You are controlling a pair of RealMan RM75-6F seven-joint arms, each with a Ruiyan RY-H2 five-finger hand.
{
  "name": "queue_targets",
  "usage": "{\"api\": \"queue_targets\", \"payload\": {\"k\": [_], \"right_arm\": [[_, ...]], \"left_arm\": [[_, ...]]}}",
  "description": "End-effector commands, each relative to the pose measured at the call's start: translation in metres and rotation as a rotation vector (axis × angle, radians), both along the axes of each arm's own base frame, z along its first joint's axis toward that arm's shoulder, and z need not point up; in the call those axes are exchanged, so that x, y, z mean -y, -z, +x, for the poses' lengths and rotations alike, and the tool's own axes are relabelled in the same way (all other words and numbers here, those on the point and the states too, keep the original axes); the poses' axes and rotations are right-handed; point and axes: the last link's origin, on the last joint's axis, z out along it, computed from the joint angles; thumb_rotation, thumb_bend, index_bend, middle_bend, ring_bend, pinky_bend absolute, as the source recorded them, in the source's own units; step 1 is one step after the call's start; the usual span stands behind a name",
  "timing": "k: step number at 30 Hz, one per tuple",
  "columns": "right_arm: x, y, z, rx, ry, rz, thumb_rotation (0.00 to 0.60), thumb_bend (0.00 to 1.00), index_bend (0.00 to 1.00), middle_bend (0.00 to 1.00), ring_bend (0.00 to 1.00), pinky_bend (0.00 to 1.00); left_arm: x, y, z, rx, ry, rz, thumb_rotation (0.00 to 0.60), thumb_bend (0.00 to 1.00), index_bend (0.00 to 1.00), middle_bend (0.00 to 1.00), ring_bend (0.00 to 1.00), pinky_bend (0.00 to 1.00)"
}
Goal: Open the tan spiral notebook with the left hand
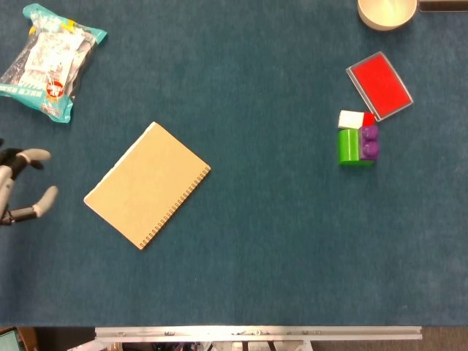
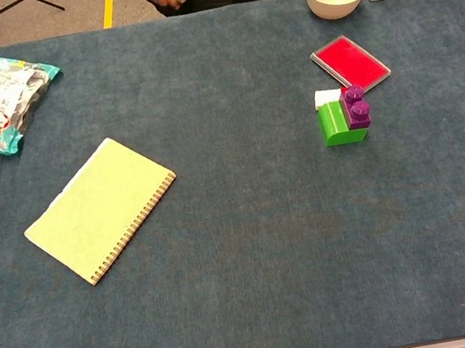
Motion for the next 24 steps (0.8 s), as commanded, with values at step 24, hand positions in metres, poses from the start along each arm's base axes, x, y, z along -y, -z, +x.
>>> {"api": "queue_targets", "payload": {"k": [24], "right_arm": [[-0.002, -0.001, -0.005, 0.004, 0.008, -0.001, 0.6, 0.53, 0.38, 0.37, 0.28, 0.37]], "left_arm": [[0.0, 0.065, -0.01, -0.083, 0.027, -0.127, 0.051, 0.29, 0.23, 0.31, 0.16, 0.0]]}}
